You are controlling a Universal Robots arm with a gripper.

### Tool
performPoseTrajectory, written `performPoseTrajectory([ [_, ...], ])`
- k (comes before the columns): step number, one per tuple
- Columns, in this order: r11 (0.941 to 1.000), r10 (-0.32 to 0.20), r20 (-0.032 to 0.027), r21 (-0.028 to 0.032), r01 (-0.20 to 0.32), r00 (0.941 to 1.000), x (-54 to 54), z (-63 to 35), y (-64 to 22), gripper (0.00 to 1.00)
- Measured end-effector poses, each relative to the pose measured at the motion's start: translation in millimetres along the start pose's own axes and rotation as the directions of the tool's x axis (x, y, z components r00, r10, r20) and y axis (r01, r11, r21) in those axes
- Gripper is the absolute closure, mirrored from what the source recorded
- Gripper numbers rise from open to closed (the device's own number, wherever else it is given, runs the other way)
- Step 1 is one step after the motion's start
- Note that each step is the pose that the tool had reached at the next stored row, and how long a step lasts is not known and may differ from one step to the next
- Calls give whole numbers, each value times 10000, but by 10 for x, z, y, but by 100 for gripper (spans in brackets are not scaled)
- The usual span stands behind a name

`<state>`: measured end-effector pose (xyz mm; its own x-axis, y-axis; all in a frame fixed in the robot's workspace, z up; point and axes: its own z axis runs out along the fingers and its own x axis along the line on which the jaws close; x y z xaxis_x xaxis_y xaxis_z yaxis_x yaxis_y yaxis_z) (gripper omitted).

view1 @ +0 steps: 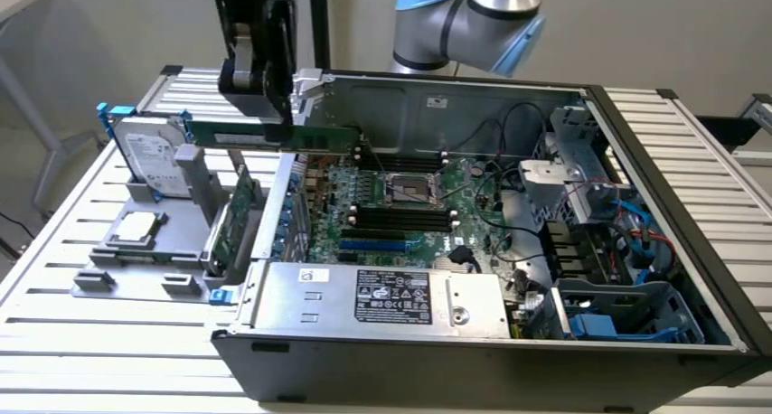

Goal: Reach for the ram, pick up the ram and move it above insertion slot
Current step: 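Pick up the ram and move it above insertion slot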

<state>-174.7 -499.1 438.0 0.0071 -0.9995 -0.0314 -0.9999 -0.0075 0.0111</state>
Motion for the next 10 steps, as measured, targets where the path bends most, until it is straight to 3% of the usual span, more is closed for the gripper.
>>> performPoseTrajectory([
  [10,10000,1,-18,0,-1,10000,-183,69,-430,87],
])
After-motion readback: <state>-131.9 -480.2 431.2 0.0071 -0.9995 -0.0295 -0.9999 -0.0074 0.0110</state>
